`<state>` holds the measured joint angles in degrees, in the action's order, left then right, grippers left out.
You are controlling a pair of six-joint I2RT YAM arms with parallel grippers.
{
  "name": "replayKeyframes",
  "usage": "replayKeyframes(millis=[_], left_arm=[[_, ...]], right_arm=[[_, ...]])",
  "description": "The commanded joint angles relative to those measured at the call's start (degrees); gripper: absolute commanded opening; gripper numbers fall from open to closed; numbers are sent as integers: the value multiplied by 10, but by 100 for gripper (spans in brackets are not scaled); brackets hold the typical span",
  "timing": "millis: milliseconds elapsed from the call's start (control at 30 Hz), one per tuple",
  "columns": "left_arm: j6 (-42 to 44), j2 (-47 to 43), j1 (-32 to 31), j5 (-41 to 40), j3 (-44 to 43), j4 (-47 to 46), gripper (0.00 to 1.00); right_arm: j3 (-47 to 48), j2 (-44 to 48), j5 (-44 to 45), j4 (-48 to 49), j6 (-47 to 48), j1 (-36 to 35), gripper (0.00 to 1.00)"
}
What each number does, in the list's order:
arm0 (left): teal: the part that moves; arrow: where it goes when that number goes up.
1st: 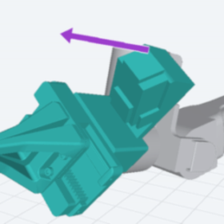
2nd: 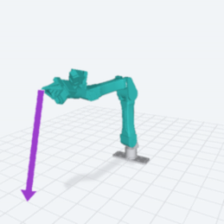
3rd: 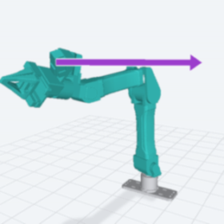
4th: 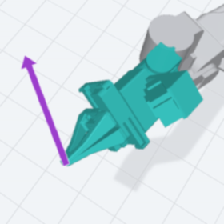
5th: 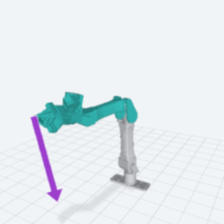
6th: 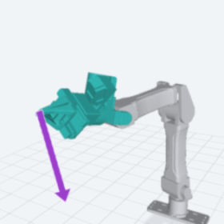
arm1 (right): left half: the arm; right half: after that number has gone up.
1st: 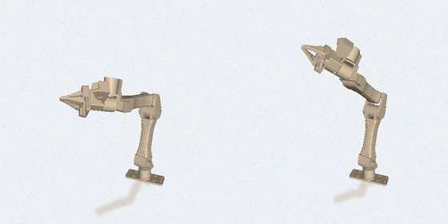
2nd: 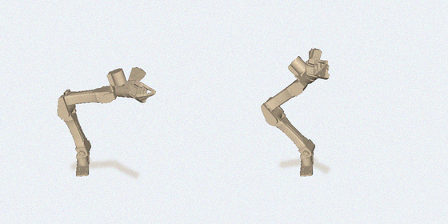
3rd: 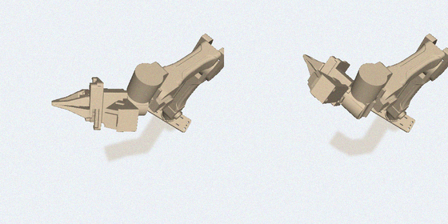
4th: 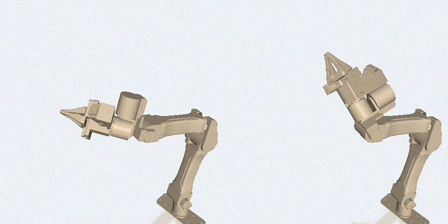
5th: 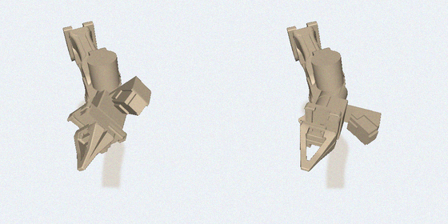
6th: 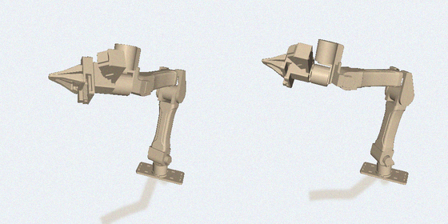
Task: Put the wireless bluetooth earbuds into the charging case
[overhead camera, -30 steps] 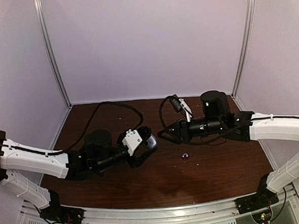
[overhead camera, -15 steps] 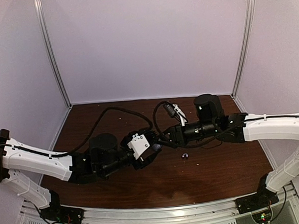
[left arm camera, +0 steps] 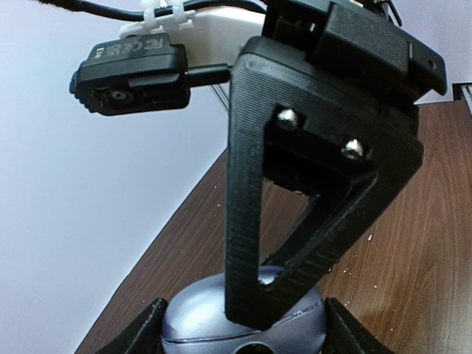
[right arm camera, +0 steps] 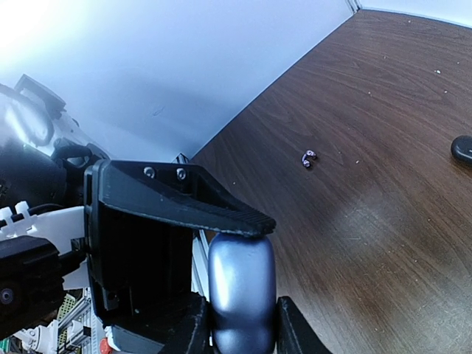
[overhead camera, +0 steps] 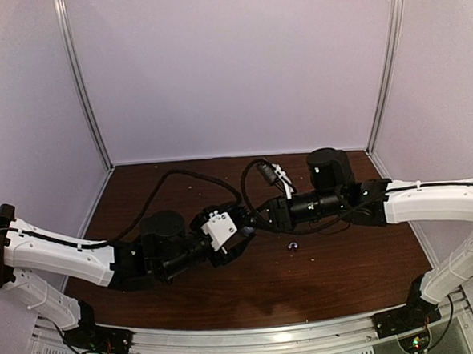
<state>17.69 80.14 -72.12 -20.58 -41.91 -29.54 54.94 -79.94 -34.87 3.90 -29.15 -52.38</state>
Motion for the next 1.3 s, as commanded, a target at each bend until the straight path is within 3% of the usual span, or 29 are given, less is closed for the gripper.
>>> replayKeyframes(millis=[0, 200, 400, 433, 633, 767, 933, 1133, 1267], left_arm=[[5, -10, -4, -14, -9, -55, 50], [7, -10, -4, -17, -11, -51, 56], [-20, -27, -4, -34, -2, -60, 97], [-25, -34, -4, -34, 2, -62, 98], [-74, -95, 0, -10, 27, -40, 98], [-146, -130, 37, 111, 31, 28, 98], [-215, -182, 70, 226, 66, 45, 97], [-235, -197, 96, 372, 53, 76, 97], [-234, -158, 96, 438, 25, 91, 83]], right_arm=[[9, -6, -12, 10, -3, -2, 30], [12, -6, -14, 8, -2, -3, 23], [18, 6, -9, -1, 13, -2, 14], [20, 9, -6, -3, 16, -2, 14], [26, 27, 5, -11, 38, 2, 11], [37, 43, 13, -34, 75, 5, 10], [37, 75, 14, -47, 115, 6, 10], [39, 92, -20, -63, 157, 4, 10], [51, 93, -34, -84, 191, -5, 10]])
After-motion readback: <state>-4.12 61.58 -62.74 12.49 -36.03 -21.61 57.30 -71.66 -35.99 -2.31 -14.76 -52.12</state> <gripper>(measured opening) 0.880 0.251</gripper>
